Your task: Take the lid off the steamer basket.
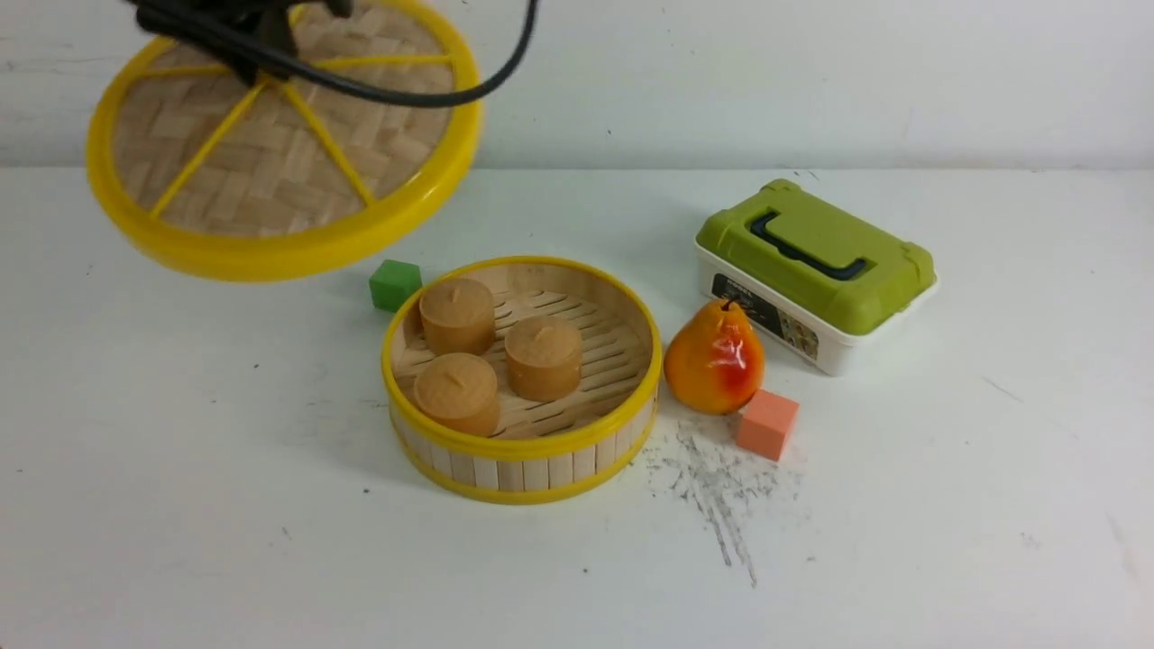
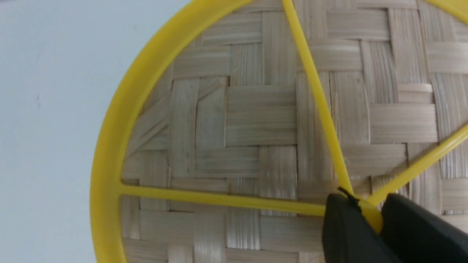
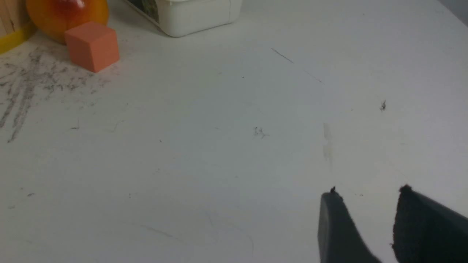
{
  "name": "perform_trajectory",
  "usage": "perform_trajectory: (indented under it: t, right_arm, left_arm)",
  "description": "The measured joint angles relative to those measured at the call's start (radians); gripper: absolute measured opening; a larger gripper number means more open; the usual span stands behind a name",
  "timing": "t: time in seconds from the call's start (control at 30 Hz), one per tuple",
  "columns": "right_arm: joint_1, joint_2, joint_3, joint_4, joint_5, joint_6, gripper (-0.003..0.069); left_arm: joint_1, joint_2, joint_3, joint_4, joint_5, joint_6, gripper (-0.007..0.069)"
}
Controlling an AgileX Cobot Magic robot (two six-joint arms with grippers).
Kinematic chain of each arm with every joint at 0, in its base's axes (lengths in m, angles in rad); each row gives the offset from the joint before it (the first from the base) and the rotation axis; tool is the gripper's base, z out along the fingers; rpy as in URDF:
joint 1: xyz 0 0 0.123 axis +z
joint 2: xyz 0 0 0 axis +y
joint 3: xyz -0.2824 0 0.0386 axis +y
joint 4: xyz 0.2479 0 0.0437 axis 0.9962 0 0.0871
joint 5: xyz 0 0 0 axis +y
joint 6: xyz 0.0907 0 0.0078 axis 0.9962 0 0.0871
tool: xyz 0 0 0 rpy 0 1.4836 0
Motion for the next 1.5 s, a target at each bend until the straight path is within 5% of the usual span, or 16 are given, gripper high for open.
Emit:
perform_trajectory:
  t: [0.2,0.37,0.83,1.1,1.23,1.5]
  right_arm:
    - [0.000,0.000,0.000,0.000,0.000,0.000,0.0239]
    - [0.000,0.000,0.000,0.000,0.000,0.000,0.0239]
    - [0.000,0.000,0.000,0.000,0.000,0.000,0.0239]
    - [0.000,0.000,0.000,0.000,0.000,0.000,0.0239]
    - [0.000,0.000,0.000,0.000,0.000,0.000,0.0239]
    - [0.000,0.000,0.000,0.000,0.000,0.000,0.0239]
  left_arm:
    - [0.163,0.004,0.341,-0.020,-0.212,-0.011,0.0106]
    - [0.198,0.037,0.520,-0.022,-0.422,-0.051,0.0106]
    - [0.198,0.212,0.568,-0.021,-0.564,-0.176,0.0114]
    - [0.197,0.171,0.464,-0.085,-0.421,-0.167,0.0334]
    - [0.197,0.007,0.402,-0.214,-0.363,-0.075,0.0372]
    - [0.197,-0.511,0.395,-0.618,-0.369,0.333,0.0326]
